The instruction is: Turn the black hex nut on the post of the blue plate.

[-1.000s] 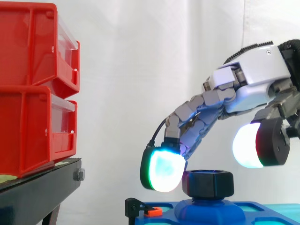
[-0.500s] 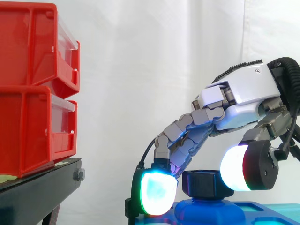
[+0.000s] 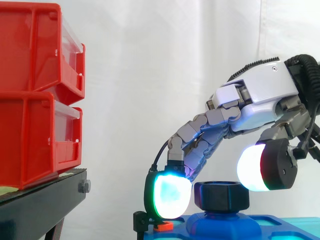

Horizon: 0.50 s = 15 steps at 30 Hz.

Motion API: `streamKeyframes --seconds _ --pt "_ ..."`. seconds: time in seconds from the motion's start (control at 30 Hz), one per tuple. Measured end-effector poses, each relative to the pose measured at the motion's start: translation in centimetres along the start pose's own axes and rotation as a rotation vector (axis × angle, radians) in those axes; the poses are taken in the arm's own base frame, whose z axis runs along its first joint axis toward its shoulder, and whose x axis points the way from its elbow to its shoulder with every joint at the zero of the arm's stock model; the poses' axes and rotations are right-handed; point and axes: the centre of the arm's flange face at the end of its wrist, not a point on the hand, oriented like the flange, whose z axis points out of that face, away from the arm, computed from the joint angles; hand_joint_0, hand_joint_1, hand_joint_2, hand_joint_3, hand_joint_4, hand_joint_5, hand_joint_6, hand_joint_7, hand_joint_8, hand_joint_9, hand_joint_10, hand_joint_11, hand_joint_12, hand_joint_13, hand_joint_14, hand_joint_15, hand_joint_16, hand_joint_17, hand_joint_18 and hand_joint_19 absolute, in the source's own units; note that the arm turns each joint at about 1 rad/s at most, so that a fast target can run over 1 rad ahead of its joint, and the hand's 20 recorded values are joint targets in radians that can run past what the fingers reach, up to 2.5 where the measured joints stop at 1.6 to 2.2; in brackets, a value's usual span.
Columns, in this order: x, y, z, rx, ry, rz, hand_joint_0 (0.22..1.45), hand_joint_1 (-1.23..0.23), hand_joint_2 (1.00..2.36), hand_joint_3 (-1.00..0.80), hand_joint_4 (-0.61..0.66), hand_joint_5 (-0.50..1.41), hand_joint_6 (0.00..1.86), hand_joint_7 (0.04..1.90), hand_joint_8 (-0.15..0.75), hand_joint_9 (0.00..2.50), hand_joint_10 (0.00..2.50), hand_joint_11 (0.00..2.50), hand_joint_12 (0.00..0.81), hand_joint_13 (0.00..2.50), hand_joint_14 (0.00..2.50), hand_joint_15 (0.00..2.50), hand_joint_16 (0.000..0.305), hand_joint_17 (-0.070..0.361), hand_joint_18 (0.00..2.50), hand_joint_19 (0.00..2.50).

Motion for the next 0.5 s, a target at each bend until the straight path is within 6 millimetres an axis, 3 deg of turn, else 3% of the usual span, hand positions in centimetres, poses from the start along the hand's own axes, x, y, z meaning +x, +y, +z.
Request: streamKeyframes --seconds 0.5 --pt "-0.74 0.06 -0.14 -0.002 -0.006 -0.008 0.49 -0.45 1.0 -0.5 0.17 -0.18 0.5 0.84 0.196 0.55 0.01 0.22 0.298 0.63 0.01 0.35 0.027 0.061 0.15 0.38"
